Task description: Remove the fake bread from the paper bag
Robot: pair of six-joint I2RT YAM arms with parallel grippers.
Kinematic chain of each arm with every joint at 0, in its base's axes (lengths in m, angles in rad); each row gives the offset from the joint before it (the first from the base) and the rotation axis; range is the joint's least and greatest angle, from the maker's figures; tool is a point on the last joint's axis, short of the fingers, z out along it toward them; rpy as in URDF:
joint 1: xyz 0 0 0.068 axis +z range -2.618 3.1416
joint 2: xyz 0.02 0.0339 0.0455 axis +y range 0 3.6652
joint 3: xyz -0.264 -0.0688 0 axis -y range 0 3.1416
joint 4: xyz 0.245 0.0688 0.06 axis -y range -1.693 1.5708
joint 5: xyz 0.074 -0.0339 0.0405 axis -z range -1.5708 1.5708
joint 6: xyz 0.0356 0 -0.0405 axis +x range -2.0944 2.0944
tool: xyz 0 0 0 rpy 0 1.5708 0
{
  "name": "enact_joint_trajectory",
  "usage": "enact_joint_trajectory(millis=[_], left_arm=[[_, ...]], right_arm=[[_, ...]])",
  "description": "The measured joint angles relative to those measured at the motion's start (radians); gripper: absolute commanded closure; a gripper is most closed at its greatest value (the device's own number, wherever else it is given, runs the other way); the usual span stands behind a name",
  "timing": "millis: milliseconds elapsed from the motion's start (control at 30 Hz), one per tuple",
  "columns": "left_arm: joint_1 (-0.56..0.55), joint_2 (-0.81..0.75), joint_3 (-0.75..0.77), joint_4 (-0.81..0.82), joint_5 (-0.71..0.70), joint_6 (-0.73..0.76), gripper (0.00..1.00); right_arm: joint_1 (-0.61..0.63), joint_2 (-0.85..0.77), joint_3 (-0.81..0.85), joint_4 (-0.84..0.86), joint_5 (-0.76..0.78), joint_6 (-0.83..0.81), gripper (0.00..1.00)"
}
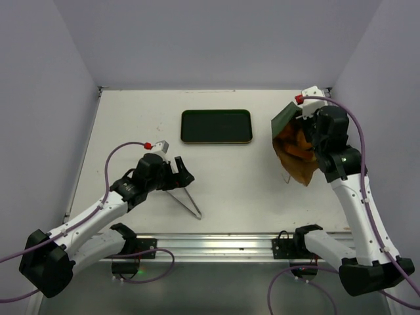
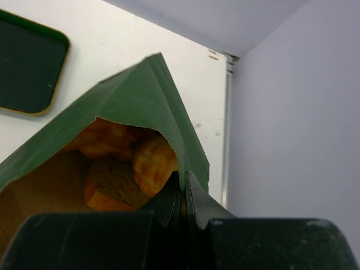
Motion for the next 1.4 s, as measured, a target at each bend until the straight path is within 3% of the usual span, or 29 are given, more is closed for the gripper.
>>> enact_joint_trajectory(millis=[267, 633, 1000, 1200, 1400], left_arm=[[0.0, 0.0, -0.006, 0.001, 0.001, 0.0, 0.02], [0.0, 0.053, -0.024, 0.018, 0.005, -0.002, 0.05], [-0.018, 0.171, -0.024, 0.053, -0.019, -0.019, 0.05], [-0.037, 0.287, 0.016, 0.062, -0.076, -0.038, 0.14], [-0.105, 0.321, 0.089, 0.006, -0.164, -0.08, 0.08]], right_arm=[[0.005, 0.047, -0.23, 0.058, -0.224, 0.118, 1.0], [0.002, 0.055, -0.272, 0.059, -0.417, 0.216, 1.0], [0.002, 0.096, -0.273, 0.096, -0.494, 0.292, 1.0], [0.003, 0.145, -0.272, 0.128, -0.51, 0.329, 1.0], [0.003, 0.149, -0.27, 0.142, -0.505, 0.345, 1.0]])
